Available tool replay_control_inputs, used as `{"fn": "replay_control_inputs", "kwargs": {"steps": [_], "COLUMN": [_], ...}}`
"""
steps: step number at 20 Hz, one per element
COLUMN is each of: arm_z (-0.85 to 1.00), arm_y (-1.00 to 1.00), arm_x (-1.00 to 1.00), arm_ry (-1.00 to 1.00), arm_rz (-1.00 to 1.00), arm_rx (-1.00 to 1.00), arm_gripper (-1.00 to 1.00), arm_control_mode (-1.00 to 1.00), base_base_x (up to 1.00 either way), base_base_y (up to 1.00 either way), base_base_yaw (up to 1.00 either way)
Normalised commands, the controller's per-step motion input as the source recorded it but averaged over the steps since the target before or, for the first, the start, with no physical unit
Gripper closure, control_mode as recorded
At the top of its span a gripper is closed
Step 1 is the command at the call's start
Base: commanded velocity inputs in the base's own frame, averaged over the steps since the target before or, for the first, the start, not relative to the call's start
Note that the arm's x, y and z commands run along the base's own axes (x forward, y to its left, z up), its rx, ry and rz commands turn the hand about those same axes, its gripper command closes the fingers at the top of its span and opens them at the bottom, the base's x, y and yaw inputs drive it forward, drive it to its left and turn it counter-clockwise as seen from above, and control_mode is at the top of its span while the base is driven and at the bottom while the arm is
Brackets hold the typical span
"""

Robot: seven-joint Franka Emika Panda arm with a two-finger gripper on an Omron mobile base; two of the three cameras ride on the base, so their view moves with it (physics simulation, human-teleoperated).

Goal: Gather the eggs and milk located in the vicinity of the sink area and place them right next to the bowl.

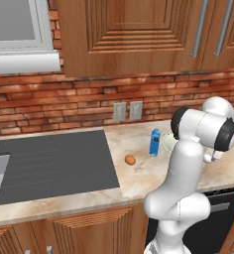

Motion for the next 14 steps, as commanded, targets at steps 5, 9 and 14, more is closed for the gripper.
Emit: {"fn": "replay_control_inputs", "kwargs": {"steps": [5,9,14], "arm_z": [-0.01,0.00,0.00], "arm_y": [0.08,0.00,0.00], "arm_x": [0.03,0.00,0.00], "arm_ry": [0.00,0.00,0.00], "arm_rz": [0.00,0.00,0.00], "arm_rx": [0.00,0.00,0.00], "arm_gripper": [1.00,1.00,-1.00], "arm_control_mode": [-1.00,-1.00,-1.00], "base_base_x": [0.00,0.00,0.00], "base_base_y": [0.00,0.00,0.00], "base_base_yaw": [0.00,0.00,0.00]}}
